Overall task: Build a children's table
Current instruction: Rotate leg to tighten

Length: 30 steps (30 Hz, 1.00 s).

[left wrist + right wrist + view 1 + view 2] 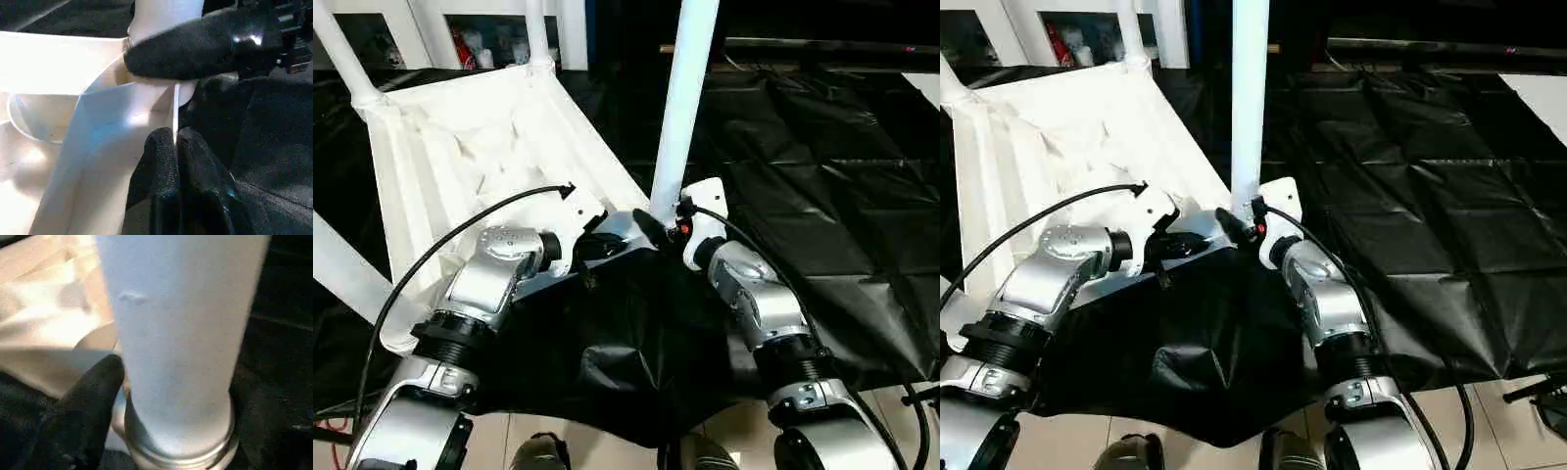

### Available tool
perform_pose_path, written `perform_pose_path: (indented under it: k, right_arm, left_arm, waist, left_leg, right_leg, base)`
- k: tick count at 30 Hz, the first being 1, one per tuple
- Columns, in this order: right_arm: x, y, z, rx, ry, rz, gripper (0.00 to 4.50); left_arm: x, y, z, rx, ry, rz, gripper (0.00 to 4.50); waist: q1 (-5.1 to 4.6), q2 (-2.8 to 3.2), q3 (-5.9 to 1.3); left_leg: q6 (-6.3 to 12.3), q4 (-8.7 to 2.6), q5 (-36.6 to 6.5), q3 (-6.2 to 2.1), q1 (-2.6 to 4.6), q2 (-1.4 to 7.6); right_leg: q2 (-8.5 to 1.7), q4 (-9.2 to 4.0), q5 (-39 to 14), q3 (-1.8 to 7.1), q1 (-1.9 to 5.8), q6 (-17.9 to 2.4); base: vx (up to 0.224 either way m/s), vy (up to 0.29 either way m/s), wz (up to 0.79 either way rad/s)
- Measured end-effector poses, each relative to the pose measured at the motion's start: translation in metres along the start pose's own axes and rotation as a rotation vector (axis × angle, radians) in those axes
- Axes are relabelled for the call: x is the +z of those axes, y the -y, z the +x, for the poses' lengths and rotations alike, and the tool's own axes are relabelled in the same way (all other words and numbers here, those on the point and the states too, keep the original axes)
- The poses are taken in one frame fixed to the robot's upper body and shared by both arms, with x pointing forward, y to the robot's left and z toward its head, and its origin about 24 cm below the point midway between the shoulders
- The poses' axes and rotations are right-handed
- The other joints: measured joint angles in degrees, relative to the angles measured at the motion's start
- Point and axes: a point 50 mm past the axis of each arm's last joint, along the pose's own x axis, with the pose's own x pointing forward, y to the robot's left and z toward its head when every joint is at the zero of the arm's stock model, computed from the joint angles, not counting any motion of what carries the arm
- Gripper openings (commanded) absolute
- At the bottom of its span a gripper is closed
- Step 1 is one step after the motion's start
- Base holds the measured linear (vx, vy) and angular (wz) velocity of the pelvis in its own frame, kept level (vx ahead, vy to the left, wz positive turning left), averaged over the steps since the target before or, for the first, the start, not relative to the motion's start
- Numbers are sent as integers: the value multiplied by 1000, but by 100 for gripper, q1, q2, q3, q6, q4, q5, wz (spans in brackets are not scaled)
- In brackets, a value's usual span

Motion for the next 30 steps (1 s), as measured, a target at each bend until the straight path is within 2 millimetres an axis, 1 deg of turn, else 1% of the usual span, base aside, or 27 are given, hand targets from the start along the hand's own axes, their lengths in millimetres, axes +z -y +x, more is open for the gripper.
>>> perform_pose_path:
  k: [1, 3, 8, 10, 14, 18, 20, 22, 23, 24, 25, 28, 30]
  right_arm:
    - [0, 0, -1, 35, -6, -22, 374]
    - [-1, 4, -7, 116, -32, -66, 374]
    - [2, 9, -22, 321, -80, -142, 374]
    - [4, 7, -24, 377, -91, -157, 374]
    - [8, 7, -33, 502, -111, -157, 374]
    - [7, 8, -39, 591, -147, -167, 374]
    - [6, 9, -42, 630, -165, -163, 348]
    - [6, 11, -45, 640, -178, -162, 341]
    - [5, 11, -45, 643, -182, -160, 320]
    - [5, 11, -46, 646, -183, -158, 320]
    - [5, 11, -46, 648, -183, -156, 305]
    - [5, 11, -46, 648, -184, -149, 287]
    - [5, 11, -46, 648, -184, -148, 267]
  left_arm:
    - [-1, 0, -3, -7, -1, 9, 0]
    - [-4, 2, -7, -34, -5, 17, 0]
    - [-7, 6, -17, -133, -15, 60, 0]
    - [-8, 8, -19, -171, -20, 77, 0]
    - [-12, 10, -29, -240, -33, 106, 0]
    - [-15, 11, -36, -290, -49, 105, 0]
    - [-16, 11, -40, -318, -55, 104, 0]
    - [-17, 11, -43, -332, -58, 102, 0]
    - [-17, 11, -43, -335, -59, 102, 0]
    - [-17, 11, -44, -337, -60, 102, 0]
    - [-17, 11, -44, -338, -60, 103, 0]
    - [-17, 11, -44, -340, -60, 103, 0]
    - [-17, 11, -43, -338, -60, 104, 0]
  waist:
    - [-14, 0, 0]
    - [-8, -2, -1]
    - [59, -7, -3]
    - [93, -12, -6]
    - [101, -24, -8]
    - [108, -44, -15]
    - [110, -50, -14]
    - [117, -59, -14]
    - [117, -63, -14]
    - [116, -65, -14]
    - [116, -66, -15]
    - [120, -68, -15]
    - [122, -68, -15]
  left_leg:
    - [0, -1, 0, -1, -1, 1]
    - [0, -4, 0, 0, -2, 1]
    - [3, -4, -1, 6, -9, 1]
    - [3, 0, -1, 8, -11, 1]
    - [4, 5, -1, 8, -12, 0]
    - [4, 6, -1, 8, -13, 1]
    - [4, 7, -1, 8, -13, 1]
    - [4, 7, -1, 9, -13, 1]
    - [4, 8, -1, 8, -12, 2]
    - [4, 8, -1, 8, -12, 2]
    - [4, 9, -1, 9, -13, 2]
    - [4, 9, -1, 9, -13, 2]
    - [4, 9, -1, 8, -13, 2]
  right_leg:
    - [1, 1, -1, -1, -1, 1]
    - [1, 0, -2, -3, -1, 4]
    - [0, -3, -3, -8, -2, 4]
    - [-1, -2, -3, -8, -2, 3]
    - [-3, 0, -2, -8, -1, 2]
    - [-3, 2, -2, -9, -1, 2]
    - [-3, 3, -2, -9, -1, 2]
    - [-3, 5, -2, -10, -1, 2]
    - [-3, 6, -2, -10, -1, 2]
    - [-3, 7, -2, -10, -1, 2]
    - [-3, 7, -2, -10, -1, 1]
    - [-3, 7, -2, -11, -1, 2]
    - [-3, 7, -2, -11, -1, 1]
  base:
    - [0, 0, 0]
    - [0, 0, 0]
    - [0, 0, 0]
    - [0, 0, 0]
    - [0, 0, 0]
    - [0, 0, 0]
    - [0, 0, 0]
    - [0, 0, 0]
    - [0, 0, 0]
    - [0, 0, 0]
    - [0, 0, 0]
    - [0, 0, 0]
    - [0, 0, 0]
